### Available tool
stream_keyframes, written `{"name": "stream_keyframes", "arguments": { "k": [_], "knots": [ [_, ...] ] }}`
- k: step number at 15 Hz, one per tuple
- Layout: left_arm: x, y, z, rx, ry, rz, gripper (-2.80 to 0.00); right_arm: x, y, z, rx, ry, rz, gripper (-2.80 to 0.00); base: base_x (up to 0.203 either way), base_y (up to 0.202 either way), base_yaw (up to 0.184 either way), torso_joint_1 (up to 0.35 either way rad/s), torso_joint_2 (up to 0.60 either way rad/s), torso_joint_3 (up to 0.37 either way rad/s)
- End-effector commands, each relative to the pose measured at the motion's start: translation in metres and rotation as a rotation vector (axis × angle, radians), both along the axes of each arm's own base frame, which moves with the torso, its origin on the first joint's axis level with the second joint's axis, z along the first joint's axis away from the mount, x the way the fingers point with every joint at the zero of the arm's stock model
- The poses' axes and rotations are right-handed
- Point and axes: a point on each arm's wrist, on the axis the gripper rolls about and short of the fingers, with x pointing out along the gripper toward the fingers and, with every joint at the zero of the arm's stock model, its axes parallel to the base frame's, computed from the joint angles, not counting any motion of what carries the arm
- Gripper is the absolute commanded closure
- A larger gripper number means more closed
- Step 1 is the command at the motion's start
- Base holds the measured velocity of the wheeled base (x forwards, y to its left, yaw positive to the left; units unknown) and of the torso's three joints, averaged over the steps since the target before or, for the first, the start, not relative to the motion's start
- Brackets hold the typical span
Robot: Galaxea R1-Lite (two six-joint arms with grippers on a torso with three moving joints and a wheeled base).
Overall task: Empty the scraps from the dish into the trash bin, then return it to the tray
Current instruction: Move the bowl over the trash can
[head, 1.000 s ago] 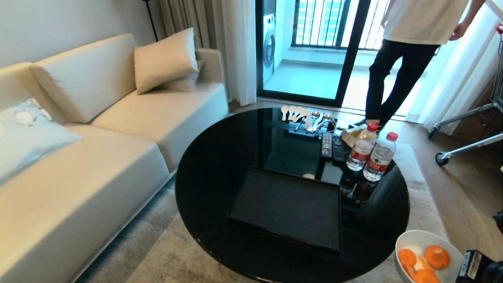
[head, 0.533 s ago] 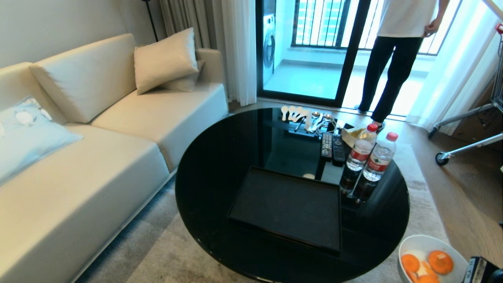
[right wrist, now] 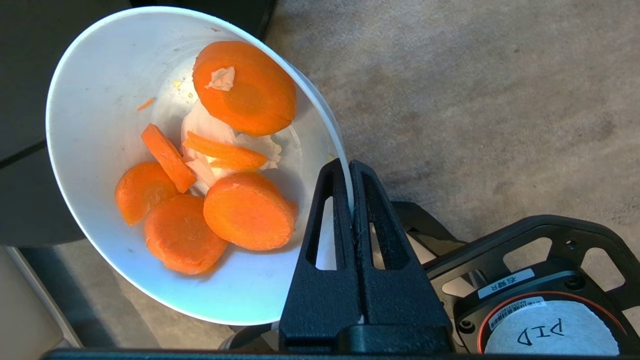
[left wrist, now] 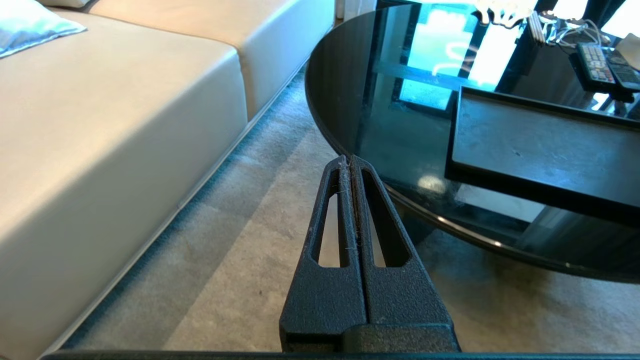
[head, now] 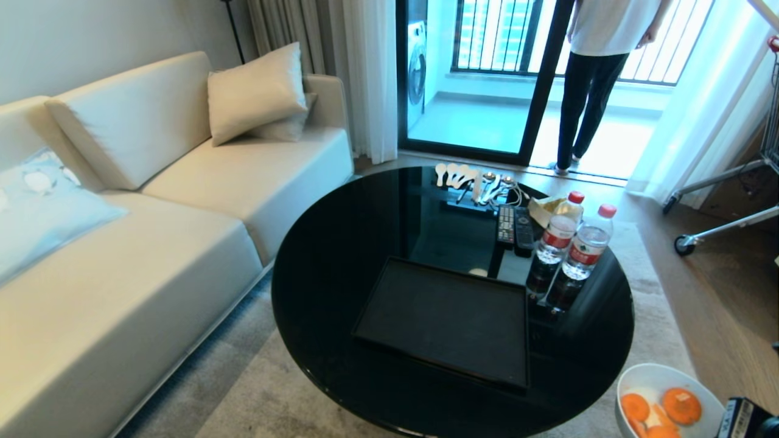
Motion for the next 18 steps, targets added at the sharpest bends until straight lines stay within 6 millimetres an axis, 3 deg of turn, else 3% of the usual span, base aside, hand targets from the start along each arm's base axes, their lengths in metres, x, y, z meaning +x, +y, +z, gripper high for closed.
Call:
{"name": "stream_keyframes", "arguments": {
  "k": [1,11,18],
  "knots": [
    [0.0000,0.0000,0.0000,-0.001,0.000,0.000,0.00,0.0002,0.0001,-0.0005,0.000,0.005,-0.004,0.00,-0.085,0.000,0.000,0.003,0.00,0.002],
    [0.0000,0.0000,0.0000,-0.001,0.000,0.000,0.00,-0.0012,0.0000,-0.0028,0.008,0.016,0.003,0.00,-0.179,0.000,0.000,0.000,0.00,0.004],
    [0.0000,0.0000,0.0000,-0.001,0.000,0.000,0.00,0.0031,0.0011,-0.0026,0.014,0.004,0.010,0.00,0.000,0.000,0.000,0.000,0.00,0.000]
  ]
}}
